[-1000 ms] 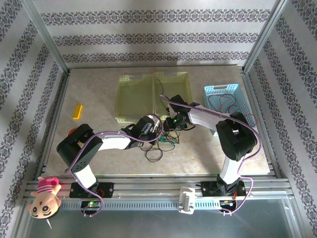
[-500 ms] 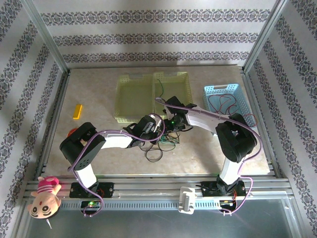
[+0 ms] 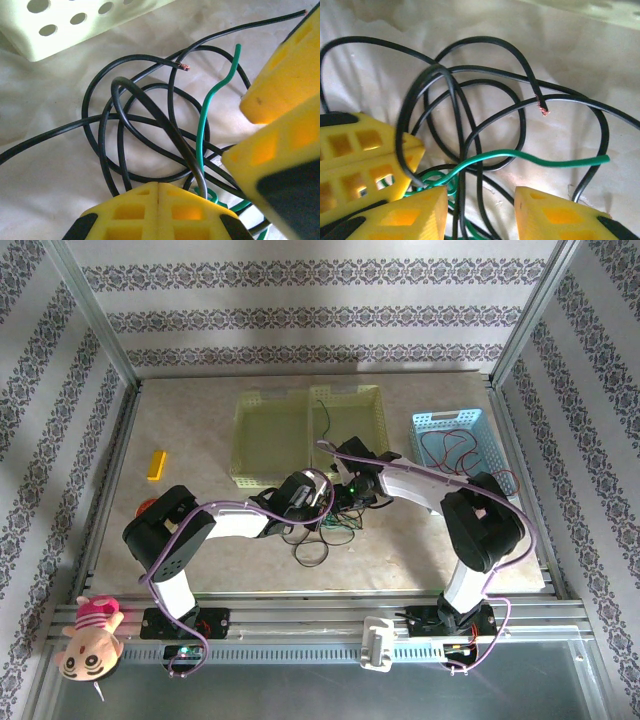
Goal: Untangle the cables
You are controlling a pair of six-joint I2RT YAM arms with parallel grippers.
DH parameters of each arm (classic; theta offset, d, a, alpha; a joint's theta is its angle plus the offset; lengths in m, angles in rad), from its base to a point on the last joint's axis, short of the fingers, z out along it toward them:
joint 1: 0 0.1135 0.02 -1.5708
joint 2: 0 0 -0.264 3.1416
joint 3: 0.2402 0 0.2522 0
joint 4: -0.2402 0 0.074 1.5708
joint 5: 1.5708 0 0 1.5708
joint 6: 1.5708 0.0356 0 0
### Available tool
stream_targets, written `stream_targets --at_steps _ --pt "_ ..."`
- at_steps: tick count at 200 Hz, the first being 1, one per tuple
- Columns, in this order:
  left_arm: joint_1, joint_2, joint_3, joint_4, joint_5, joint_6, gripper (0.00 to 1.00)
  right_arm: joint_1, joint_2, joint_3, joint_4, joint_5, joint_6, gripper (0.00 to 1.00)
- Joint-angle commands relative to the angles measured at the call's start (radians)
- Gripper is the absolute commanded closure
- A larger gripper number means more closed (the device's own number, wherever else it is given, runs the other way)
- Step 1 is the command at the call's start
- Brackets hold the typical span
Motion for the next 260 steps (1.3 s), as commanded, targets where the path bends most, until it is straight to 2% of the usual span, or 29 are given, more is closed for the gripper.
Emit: stream_targets --at_steps 1,64,178,228,260 --pt "0.007 0.027 -0.001 -0.034 0.034 0.019 1.00 -0.017 0.040 0.033 0.028 -0.042 0.010 0.60" --pt "0.005 0.031 0.003 -0.034 0.045 0.023 1.00 -0.011 0.094 0.085 0.045 -0.054 0.030 0.62" --pt "0.005 0.005 -0.017 -0.047 0.080 0.038 1.00 0.055 0.160 0.122 0.032 0.087 0.057 0.67" --pt "0.005 -0.071 -0.078 -0.053 0.040 0.024 1.00 0.076 0.140 0.111 0.033 0.131 0.056 0.68" --pt "0.007 -0.131 -0.108 -0.047 0.025 0.010 0.82 0.098 0.055 0.060 0.076 0.124 0.001 0.67"
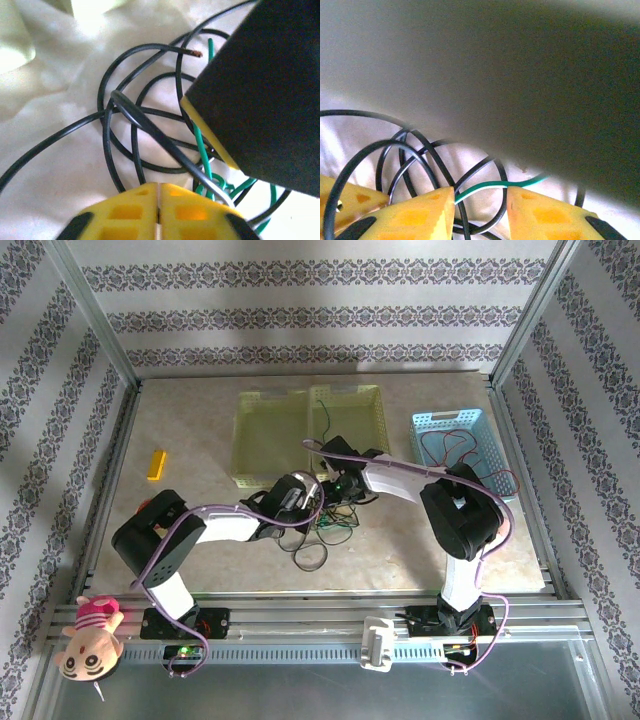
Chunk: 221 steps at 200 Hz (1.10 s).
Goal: Untangle the cables
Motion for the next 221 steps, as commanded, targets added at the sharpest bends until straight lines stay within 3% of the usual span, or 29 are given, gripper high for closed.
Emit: stream_targets --at_steps 1,79,119,166,221 --pt "-0.019 -0.055 -0.022 -0.029 0.021 0.036 0.82 0.031 -0.059 -0.038 0.041 0.027 -0.049 0.66" --pt "-0.014 -0.071 0.000 -0.044 -0.027 0.058 0.68 0.019 -0.292 -0.200 -0.040 0.030 -0.102 0.63" --pt "-0.014 -0.024 0.027 -0.031 -0.010 0.067 0.69 -0.011 -0.324 -0.280 -0.065 -0.005 -0.092 0.63" --pt "-0.014 0.051 0.079 -0.018 -0.003 0.077 0.71 -0.010 -0.258 -0.272 -0.059 -0.028 -0.103 0.63" --pt "-0.014 0.125 0.093 -0.010 -0.003 0.069 0.81 0.014 -0.187 -0.249 -0.086 0.091 -0.094 0.63"
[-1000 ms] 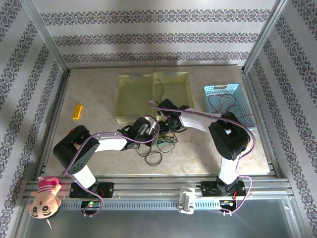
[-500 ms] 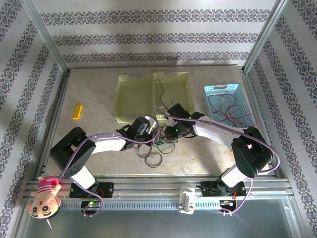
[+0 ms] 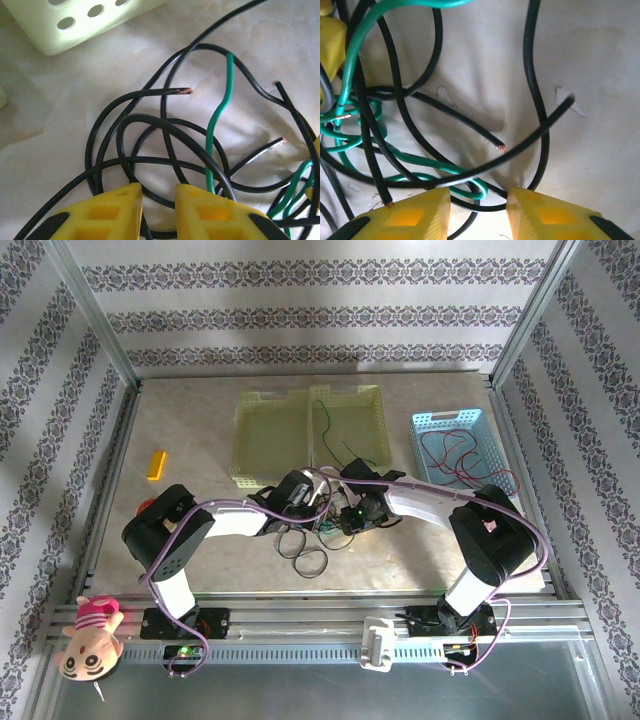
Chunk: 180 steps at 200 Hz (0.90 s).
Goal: Untangle the cables
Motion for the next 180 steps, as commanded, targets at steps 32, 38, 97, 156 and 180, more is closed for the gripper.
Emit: stream_targets --at_steps 32,38,97,156,180 --pt "-0.006 0.073 0.007 0.007 -0.014 -0.017 0.91 0.037 0.047 0.013 -0.042 0.151 0.005 0.65" --pt "-0.007 0.078 0.007 0.011 -0.012 -0.020 0.94 0.037 0.046 0.011 -0.040 0.158 0.011 0.65" --pt "-0.008 0.095 0.028 -0.004 0.039 -0.003 1.00 0.037 0.054 0.043 -0.011 0.143 0.000 0.65" --pt "-0.009 0.099 0.030 -0.015 0.069 0.004 1.00 0.037 0.087 0.067 -0.003 0.155 0.004 0.91" --pt "-0.009 0.102 0.036 -0.035 0.056 0.003 1.00 0.034 0.050 0.054 0.000 0.210 0.017 1.00"
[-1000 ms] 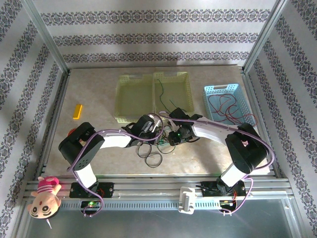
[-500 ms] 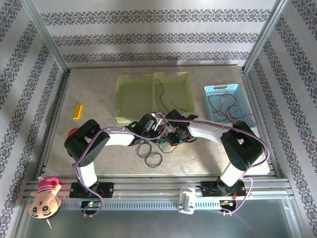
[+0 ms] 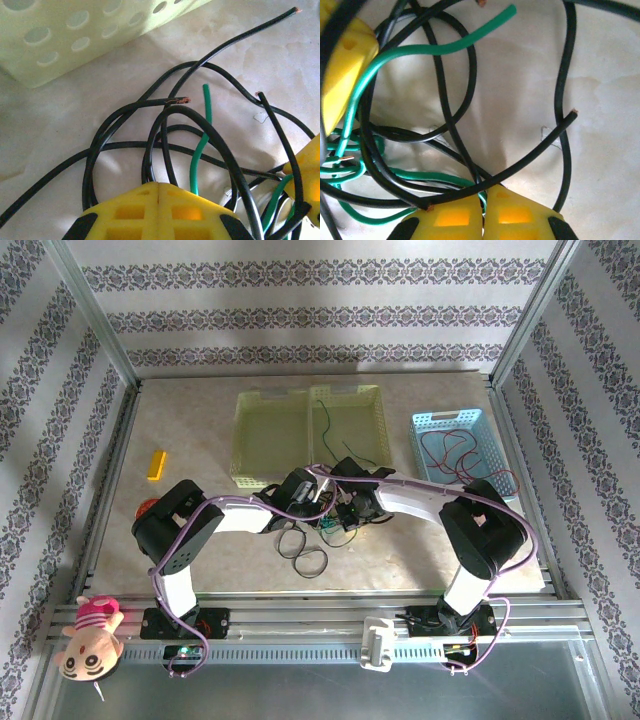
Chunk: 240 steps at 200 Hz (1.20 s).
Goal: Untangle the cables
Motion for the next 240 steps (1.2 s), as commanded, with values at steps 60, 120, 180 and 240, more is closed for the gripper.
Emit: stream_targets --at_steps 60,120,180,240 --pt "-0.012 0.075 0.020 -0.139 -0.015 -0.004 1.00 -0.057 -0.228 -0.075 0.040 0.254 0.078 1.00" --pt "-0.012 0.081 0.008 -0.152 -0.016 -0.002 1.00 -0.210 -0.465 -0.192 0.101 0.267 0.203 1.00" --pt "-0.012 0.057 -0.028 -0.135 -0.006 0.002 1.00 -0.300 -0.622 -0.273 0.127 0.258 0.203 0.99" --pt "-0.014 -0.137 -0.068 -0.098 0.127 0.054 0.57 -0.243 -0.626 -0.293 0.151 0.001 0.069 0.97"
